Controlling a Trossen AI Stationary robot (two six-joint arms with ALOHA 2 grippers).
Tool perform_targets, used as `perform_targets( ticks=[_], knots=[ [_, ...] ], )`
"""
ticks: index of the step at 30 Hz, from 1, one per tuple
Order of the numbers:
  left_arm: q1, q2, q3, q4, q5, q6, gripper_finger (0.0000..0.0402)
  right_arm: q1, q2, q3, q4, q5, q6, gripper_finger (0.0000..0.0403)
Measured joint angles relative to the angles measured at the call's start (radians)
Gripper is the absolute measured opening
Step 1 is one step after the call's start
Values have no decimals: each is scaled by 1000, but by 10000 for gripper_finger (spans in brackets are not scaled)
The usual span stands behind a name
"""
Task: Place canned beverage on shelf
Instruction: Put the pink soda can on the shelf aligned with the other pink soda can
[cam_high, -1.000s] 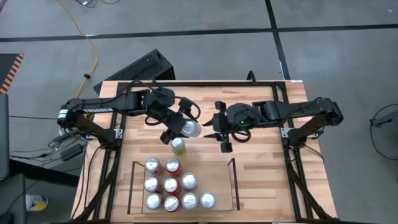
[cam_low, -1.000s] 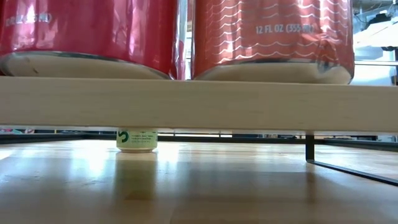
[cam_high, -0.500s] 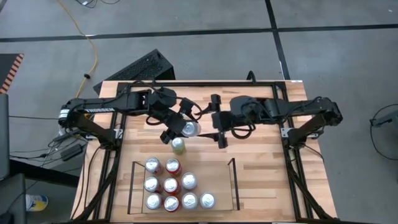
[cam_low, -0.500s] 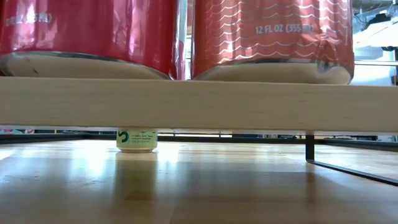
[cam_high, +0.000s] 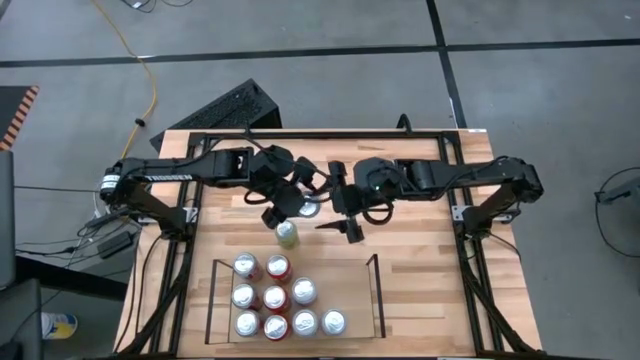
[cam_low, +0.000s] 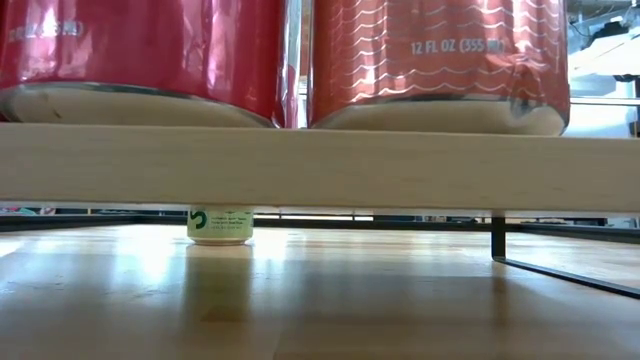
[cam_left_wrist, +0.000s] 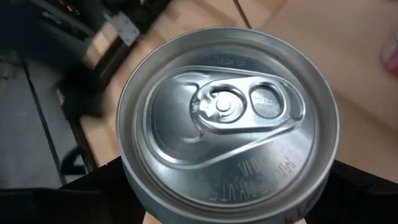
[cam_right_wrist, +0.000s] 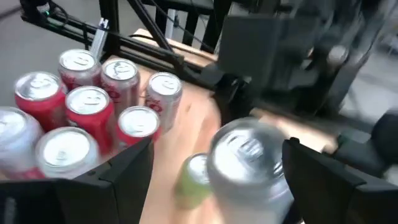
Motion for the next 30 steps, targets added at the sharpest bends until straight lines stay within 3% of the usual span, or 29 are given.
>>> perform_targets(
  ticks=[3,6,9,14,20,26,30],
  knots=[
    [-8,3,20,-42,8,-13,304,15,-16,8,-84,9,77,329],
    [-3,4,50,-74,114,-64,304,36,-32,64,-215,98,67,329],
    [0,2,73,-106,144,-79,304,47,-39,123,-343,176,58,329],
    [-1,7,132,-229,47,-29,304,57,-39,185,-413,236,49,329],
    [-3,120,285,-471,-124,23,304,58,-34,196,-400,193,-47,329],
    [-28,242,398,-541,-326,109,304,71,2,195,-374,183,-68,329],
    [-46,279,445,-543,-406,120,304,78,13,197,-408,192,-23,329]
  ],
)
